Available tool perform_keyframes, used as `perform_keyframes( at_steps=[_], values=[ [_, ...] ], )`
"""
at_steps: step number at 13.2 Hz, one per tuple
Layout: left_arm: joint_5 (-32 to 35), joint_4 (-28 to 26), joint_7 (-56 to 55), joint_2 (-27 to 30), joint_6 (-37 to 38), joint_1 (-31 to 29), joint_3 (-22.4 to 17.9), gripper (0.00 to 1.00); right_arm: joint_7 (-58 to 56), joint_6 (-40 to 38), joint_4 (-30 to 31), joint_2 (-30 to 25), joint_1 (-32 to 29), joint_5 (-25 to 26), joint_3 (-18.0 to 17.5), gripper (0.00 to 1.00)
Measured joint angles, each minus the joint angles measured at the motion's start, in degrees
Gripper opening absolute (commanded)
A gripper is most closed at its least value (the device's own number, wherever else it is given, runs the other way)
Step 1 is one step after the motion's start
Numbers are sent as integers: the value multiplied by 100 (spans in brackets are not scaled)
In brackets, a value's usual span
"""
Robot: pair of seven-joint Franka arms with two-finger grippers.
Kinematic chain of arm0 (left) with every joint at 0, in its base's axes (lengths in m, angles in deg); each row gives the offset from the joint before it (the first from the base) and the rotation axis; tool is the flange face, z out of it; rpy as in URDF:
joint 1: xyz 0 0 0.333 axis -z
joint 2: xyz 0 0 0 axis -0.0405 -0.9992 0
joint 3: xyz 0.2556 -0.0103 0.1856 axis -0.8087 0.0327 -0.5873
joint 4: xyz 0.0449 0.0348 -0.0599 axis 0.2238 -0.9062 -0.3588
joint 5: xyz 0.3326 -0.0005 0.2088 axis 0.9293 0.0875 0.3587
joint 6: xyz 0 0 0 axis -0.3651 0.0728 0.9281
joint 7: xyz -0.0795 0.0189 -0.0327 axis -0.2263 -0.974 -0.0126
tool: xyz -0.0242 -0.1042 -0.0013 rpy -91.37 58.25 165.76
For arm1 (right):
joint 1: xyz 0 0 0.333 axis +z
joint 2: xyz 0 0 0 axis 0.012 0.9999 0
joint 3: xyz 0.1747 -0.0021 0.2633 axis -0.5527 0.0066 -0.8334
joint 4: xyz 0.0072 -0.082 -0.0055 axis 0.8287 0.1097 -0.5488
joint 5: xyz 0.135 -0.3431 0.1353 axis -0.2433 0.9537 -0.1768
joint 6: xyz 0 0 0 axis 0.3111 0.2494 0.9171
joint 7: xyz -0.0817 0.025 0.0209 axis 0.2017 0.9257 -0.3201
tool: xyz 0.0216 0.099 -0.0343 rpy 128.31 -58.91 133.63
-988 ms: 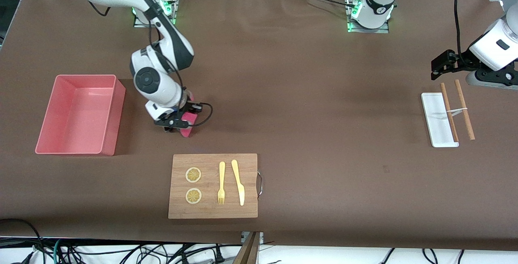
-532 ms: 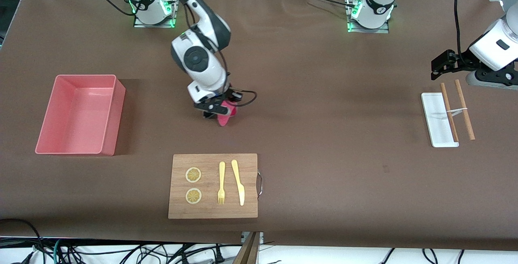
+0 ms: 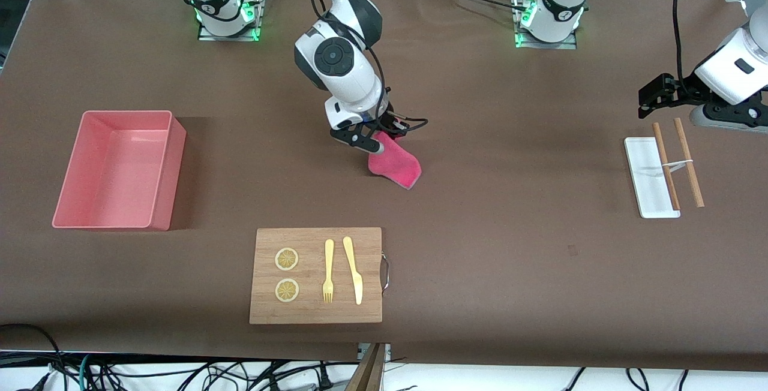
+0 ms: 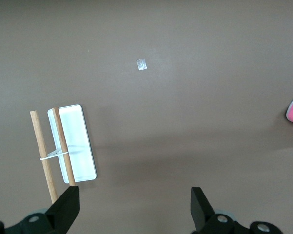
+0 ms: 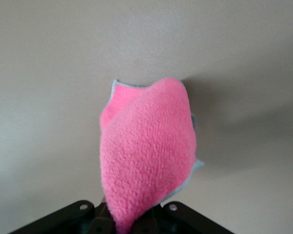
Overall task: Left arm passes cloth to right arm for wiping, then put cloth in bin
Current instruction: 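Wipe the table with the cloth in the right gripper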
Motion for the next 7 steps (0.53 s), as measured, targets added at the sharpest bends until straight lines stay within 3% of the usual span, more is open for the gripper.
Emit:
perform_keyframes(
  at_steps=[4,7],
  values=[
    [0,0,0,0,0,5,3,100,-1110,-582,-99,6,-705,-316,87,0],
    [0,0,0,0,0,7,4,100,-2224,-757,159,29,-1302,-384,104,0]
  ],
)
